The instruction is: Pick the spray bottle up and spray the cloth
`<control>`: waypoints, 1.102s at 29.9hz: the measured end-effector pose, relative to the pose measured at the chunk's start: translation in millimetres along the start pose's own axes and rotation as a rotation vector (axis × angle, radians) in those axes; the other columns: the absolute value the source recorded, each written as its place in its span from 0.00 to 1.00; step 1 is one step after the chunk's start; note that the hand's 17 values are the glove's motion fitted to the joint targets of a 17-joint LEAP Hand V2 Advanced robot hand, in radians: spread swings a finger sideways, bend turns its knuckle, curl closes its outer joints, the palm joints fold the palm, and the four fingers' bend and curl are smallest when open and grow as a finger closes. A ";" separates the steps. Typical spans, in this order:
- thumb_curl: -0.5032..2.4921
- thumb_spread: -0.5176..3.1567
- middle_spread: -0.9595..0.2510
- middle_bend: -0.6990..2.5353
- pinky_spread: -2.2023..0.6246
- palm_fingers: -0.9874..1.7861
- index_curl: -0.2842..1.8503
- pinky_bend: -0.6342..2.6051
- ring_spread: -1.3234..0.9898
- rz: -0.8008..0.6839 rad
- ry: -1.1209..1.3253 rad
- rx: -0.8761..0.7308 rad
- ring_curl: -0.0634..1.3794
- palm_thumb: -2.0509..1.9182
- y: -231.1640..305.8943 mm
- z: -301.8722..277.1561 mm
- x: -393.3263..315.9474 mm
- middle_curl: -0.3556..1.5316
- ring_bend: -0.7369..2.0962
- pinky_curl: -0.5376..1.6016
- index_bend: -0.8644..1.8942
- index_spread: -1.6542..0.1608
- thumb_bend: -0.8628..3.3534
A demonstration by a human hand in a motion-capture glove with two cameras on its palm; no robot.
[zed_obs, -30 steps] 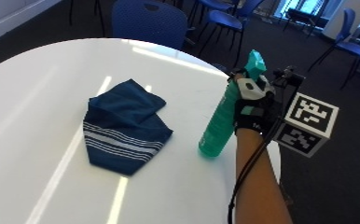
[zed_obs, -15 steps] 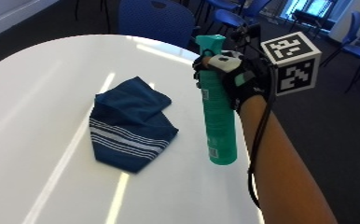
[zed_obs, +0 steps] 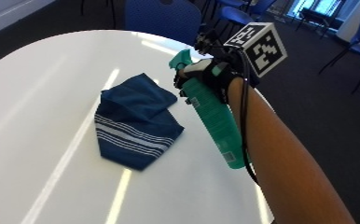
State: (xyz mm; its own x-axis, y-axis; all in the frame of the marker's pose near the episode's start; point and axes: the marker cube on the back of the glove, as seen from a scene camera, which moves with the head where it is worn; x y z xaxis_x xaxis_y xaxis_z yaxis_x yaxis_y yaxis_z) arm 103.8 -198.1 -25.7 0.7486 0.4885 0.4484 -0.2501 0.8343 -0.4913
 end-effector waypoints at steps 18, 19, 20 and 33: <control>0.42 0.23 0.66 0.37 0.72 0.84 0.37 0.31 0.49 0.359 0.497 -0.419 0.36 0.75 -30.7 51.3 44.9 0.45 0.46 0.43 0.42 0.76 0.20; 0.42 0.23 0.66 0.37 0.72 0.84 0.37 0.31 0.49 0.361 0.509 -0.431 0.36 0.75 -31.0 54.8 46.2 0.45 0.46 0.43 0.42 0.76 0.20; 0.42 0.23 0.66 0.37 0.72 0.84 0.37 0.31 0.49 0.361 0.518 -0.442 0.36 0.75 -30.8 57.6 47.2 0.45 0.46 0.43 0.42 0.76 0.20; 0.43 0.23 0.65 0.37 0.72 0.84 0.37 0.31 0.49 0.359 0.539 -0.428 0.36 0.74 -28.9 62.7 46.0 0.45 0.46 0.43 0.42 0.76 0.20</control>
State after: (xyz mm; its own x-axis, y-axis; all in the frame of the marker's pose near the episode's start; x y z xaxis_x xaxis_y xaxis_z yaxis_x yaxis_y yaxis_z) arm 107.0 -183.7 56.0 0.8892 0.4272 -0.1638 -0.3568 0.4232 -0.8328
